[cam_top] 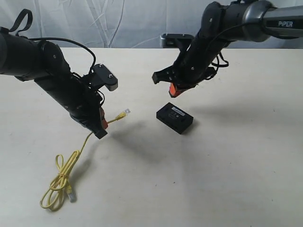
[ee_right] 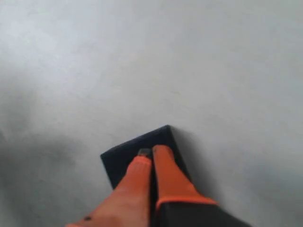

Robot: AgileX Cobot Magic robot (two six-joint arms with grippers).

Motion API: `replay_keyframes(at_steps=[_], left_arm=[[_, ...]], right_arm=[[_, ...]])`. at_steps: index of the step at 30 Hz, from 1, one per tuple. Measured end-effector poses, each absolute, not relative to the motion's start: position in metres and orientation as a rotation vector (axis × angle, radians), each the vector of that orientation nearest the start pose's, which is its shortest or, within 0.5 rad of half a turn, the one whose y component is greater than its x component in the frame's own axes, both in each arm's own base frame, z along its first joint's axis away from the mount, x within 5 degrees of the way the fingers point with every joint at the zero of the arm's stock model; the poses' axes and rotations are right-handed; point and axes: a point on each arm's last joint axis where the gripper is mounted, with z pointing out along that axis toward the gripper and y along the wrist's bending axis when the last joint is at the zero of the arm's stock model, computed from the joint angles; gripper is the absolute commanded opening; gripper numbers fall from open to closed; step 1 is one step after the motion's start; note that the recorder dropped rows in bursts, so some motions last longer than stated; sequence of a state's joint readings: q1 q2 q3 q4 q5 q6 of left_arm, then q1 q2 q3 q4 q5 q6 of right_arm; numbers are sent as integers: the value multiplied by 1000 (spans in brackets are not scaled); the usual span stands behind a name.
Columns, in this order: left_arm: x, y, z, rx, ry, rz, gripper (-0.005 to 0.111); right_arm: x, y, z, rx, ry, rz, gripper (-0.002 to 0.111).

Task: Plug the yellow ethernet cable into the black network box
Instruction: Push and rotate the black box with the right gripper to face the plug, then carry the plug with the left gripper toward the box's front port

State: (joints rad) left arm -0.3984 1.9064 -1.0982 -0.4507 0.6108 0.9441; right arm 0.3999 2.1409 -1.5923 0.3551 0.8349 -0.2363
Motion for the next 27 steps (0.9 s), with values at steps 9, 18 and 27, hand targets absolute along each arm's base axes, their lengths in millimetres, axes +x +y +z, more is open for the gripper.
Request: replay_keyframes(at_steps=[9,18,27], left_arm=[[319,-160,143,1366,2484,-337,0],[315,-160,143,1394,2499,-367,0],[320,-168,148,1378,2454,-440,0]], right_arm=[[398,170,122,-575,2938,395,-1],[399,170,122,-572,2932,396,-1],[400,170,122,-562,2918,393,-1]])
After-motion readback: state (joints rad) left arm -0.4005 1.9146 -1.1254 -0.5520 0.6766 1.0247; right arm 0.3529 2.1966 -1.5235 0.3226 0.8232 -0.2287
